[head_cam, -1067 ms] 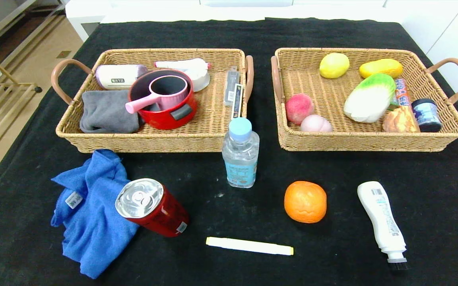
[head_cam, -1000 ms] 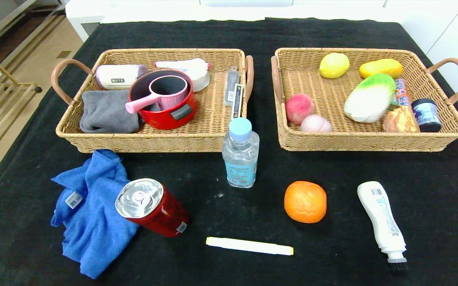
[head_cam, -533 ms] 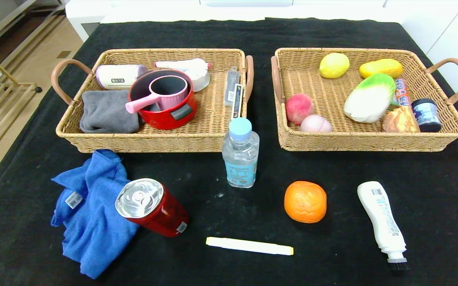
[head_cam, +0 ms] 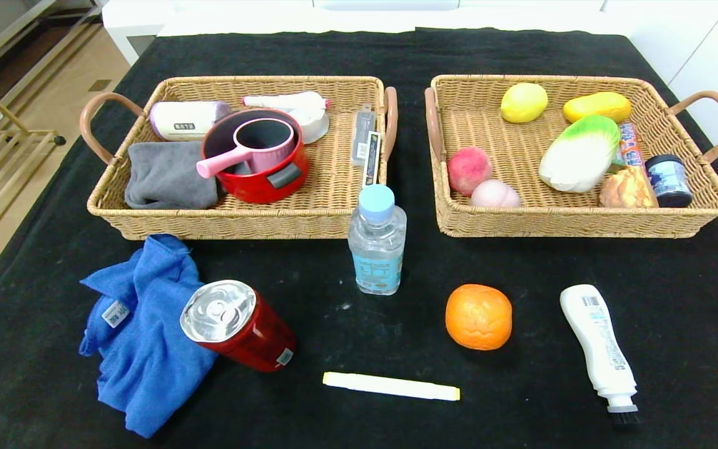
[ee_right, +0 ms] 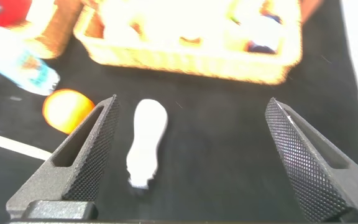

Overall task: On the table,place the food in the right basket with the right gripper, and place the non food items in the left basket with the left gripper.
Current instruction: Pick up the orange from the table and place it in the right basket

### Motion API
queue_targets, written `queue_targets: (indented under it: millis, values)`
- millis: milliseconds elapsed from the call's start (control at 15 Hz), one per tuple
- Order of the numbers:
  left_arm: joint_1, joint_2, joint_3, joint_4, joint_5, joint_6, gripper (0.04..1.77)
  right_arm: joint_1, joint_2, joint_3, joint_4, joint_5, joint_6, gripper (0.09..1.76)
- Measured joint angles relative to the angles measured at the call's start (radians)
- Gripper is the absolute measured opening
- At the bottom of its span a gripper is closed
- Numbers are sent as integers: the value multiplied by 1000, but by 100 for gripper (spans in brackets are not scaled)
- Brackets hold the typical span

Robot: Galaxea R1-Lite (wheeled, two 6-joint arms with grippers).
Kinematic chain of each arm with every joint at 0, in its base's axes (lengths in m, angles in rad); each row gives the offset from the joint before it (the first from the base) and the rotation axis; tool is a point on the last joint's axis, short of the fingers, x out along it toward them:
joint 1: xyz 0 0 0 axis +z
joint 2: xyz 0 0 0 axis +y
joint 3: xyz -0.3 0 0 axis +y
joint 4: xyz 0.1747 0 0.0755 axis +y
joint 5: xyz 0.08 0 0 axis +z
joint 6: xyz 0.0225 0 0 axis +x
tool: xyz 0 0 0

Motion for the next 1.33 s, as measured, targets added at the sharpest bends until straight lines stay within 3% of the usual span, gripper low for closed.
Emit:
queue_targets:
  millis: [133,333,467,800,1000,1333]
  values:
    - [-18,79,-61,-3,-122,3,172,3,90,-38,-43,64,0,171]
    - [-25,177,-120,-12,-224,13,172,62,211,-67,-127,103,0,171]
    - [-46,243,-142,-53,-237,39,172,132,280,-93,-144,105,0,171]
    - [-179,346,-167,-103,-237,48,172,287,405,-145,-152,106,-6,171]
    - [-214,391,-198,-98,-233,68,172,332,447,-151,-152,109,-19,171]
    - [-219,431,-238,-80,-226,80,172,353,480,-150,-150,112,-84,171]
